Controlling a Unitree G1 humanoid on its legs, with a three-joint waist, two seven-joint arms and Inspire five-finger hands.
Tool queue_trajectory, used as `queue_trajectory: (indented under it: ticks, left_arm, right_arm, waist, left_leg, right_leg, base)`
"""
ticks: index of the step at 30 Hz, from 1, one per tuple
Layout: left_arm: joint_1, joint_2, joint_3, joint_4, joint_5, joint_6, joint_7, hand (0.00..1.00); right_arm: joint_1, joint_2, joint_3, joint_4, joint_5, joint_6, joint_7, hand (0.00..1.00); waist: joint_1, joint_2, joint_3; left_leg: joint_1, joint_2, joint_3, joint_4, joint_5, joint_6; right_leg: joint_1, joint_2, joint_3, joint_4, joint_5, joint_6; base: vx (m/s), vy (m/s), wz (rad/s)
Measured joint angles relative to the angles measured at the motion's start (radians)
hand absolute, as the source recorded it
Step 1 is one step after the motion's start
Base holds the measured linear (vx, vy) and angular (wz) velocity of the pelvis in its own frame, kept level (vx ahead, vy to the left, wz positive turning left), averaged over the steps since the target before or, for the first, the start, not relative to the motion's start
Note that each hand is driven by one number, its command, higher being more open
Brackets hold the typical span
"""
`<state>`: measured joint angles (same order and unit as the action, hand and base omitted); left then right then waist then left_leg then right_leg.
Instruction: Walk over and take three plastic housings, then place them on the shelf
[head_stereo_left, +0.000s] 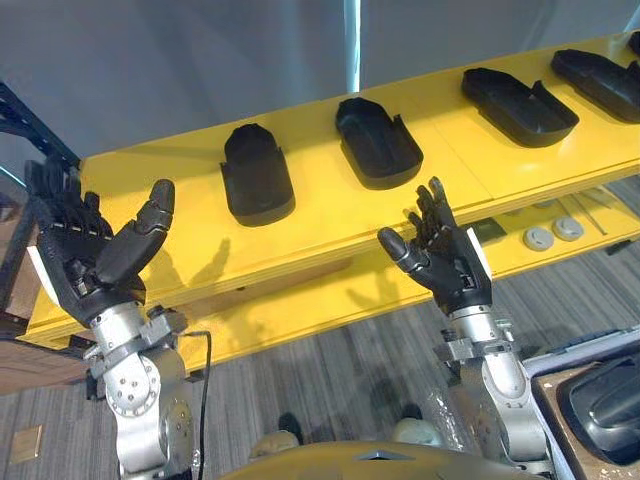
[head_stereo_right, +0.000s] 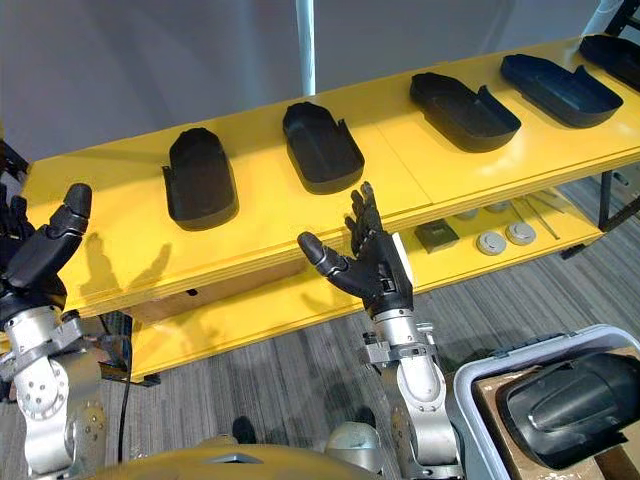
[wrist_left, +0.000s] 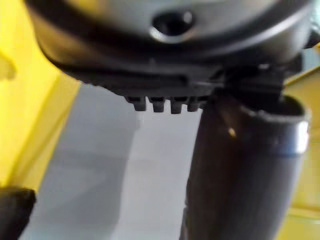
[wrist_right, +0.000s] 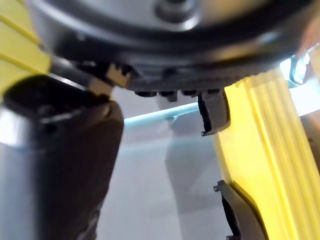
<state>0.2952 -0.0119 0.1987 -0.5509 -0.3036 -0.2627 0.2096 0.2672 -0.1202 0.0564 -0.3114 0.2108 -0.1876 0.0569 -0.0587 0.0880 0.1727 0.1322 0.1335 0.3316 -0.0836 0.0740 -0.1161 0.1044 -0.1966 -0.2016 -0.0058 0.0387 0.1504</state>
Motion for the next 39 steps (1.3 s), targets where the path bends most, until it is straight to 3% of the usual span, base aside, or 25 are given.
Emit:
queue_trajectory:
  ticks: [4, 8, 15, 17, 18, 19, 21, 23, 28, 33, 36, 39]
  left_arm:
    - [0.025, 0.003, -0.055, -0.012, -0.01, -0.014, -0.143, 1.0]
    - [0.03, 0.027, -0.114, -0.007, -0.069, -0.014, -0.216, 1.0]
    - [0.047, 0.044, -0.143, 0.011, -0.122, -0.014, -0.232, 1.0]
    - [0.051, 0.063, -0.155, 0.014, -0.122, -0.014, -0.229, 1.0]
    - [0.05, 0.065, -0.154, 0.014, -0.122, -0.014, -0.224, 1.0]
    - [0.052, 0.07, -0.152, 0.014, -0.122, -0.014, -0.206, 1.0]
    - [0.06, 0.071, -0.145, 0.014, -0.122, -0.014, -0.159, 1.0]
    - [0.076, 0.07, -0.123, 0.013, -0.122, -0.014, -0.138, 1.0]
    - [0.076, 0.063, -0.102, 0.013, -0.123, -0.015, -0.143, 1.0]
    - [0.077, 0.047, -0.109, 0.012, -0.126, -0.015, -0.181, 1.0]
    - [0.089, 0.047, -0.119, 0.005, -0.167, -0.015, -0.251, 1.0]
    - [0.104, 0.05, -0.125, -0.001, -0.167, -0.015, -0.29, 1.0]
  right_arm:
    - [-0.001, 0.002, -0.012, 0.0, -0.02, 0.001, -0.097, 1.0]
    - [0.03, 0.005, -0.106, 0.0, -0.046, 0.003, -0.178, 1.0]
    - [0.183, 0.014, -0.331, -0.019, -0.039, 0.002, -0.176, 1.0]
    - [0.211, 0.014, -0.35, -0.044, -0.036, 0.001, -0.168, 1.0]
    - [0.212, 0.013, -0.349, -0.054, -0.033, 0.0, -0.161, 1.0]
    - [0.206, 0.008, -0.343, -0.064, -0.013, -0.014, -0.145, 1.0]
    - [0.168, -0.013, -0.306, -0.063, 0.002, -0.034, -0.116, 1.0]
    - [0.088, -0.056, -0.25, -0.026, 0.013, -0.045, -0.108, 1.0]
    - [-0.009, -0.067, -0.183, 0.064, 0.001, -0.047, -0.155, 1.0]
    - [0.052, 0.026, -0.163, 0.07, 0.0, -0.045, -0.18, 1.0]
    - [0.119, 0.063, -0.163, 0.066, 0.0, -0.046, -0.18, 1.0]
    - [0.139, 0.079, -0.162, 0.05, -0.007, -0.047, -0.172, 1.0]
  waist:
    - [-0.001, 0.003, -0.019]
    - [-0.009, -0.012, -0.029]
    - [-0.09, -0.029, -0.031]
    - [-0.103, -0.04, -0.026]
    - [-0.1, -0.042, -0.024]
    - [-0.077, -0.045, -0.022]
    - [-0.038, -0.043, -0.021]
    - [-0.013, -0.038, -0.022]
    - [0.034, -0.045, -0.015]
    - [0.038, -0.043, -0.012]
    - [0.035, -0.051, -0.007]
    - [0.043, -0.058, 0.0]
  left_leg:
    - [0.001, 0.003, 0.012, -0.004, -0.002, -0.003]
    - [0.023, 0.021, 0.089, -0.002, -0.005, -0.014]
    - [0.076, 0.041, 0.218, 0.0, -0.035, -0.042]
    - [0.081, 0.047, 0.23, 0.04, -0.078, -0.038]
    - [0.074, 0.044, 0.204, 0.06, -0.101, -0.037]
    - [0.047, 0.021, 0.094, 0.114, -0.171, -0.028]
    - [-0.013, -0.025, -0.117, 0.237, -0.289, 0.012]
    - [-0.055, -0.047, -0.236, 0.342, -0.353, 0.044]
    - [-0.078, -0.054, -0.26, 0.393, -0.382, 0.05]
    - [-0.069, -0.066, -0.283, 0.385, -0.376, 0.061]
    - [-0.053, -0.08, -0.27, 0.397, -0.382, 0.076]
    - [-0.049, -0.07, -0.19, 0.455, -0.408, 0.09]
  right_leg:
    - [-0.003, 0.004, 0.01, -0.013, -0.002, 0.002]
    - [-0.034, 0.025, 0.082, -0.016, 0.018, -0.002]
    - [-0.069, 0.066, 0.214, -0.026, 0.039, -0.011]
    - [-0.084, 0.08, 0.27, -0.027, 0.042, -0.012]
    - [-0.091, 0.085, 0.291, -0.025, 0.043, -0.014]
    - [-0.113, 0.097, 0.34, -0.019, 0.048, -0.015]
    - [-0.143, 0.124, 0.422, -0.015, 0.055, -0.026]
    - [-0.162, 0.151, 0.475, -0.013, 0.066, -0.029]
    - [-0.171, 0.151, 0.482, -0.015, 0.087, -0.018]
    - [-0.171, 0.14, 0.441, 0.037, 0.074, -0.031]
    - [-0.172, 0.128, 0.437, 0.079, 0.049, -0.026]
    - [-0.201, 0.12, 0.408, 0.085, 0.044, -0.038]
  base:
    - [-0.04, 0.001, -0.09]
    - [0.0, 0.004, -0.5]
    - [0.05, 0.002, -0.63]
    - [0.04, -0.003, -0.65]
    - [0.02, -0.007, -0.94]
    - [-0.01, -0.001, -1.09]
    - [-0.03, 0.05, -1.21]
    - [-0.01, 0.114, -0.87]
    - [0.03, 0.075, -0.13]
    - [-0.01, 0.035, 0.17]
    - [-0.07, 0.025, -0.12]
    - [-0.15, 0.048, -0.75]
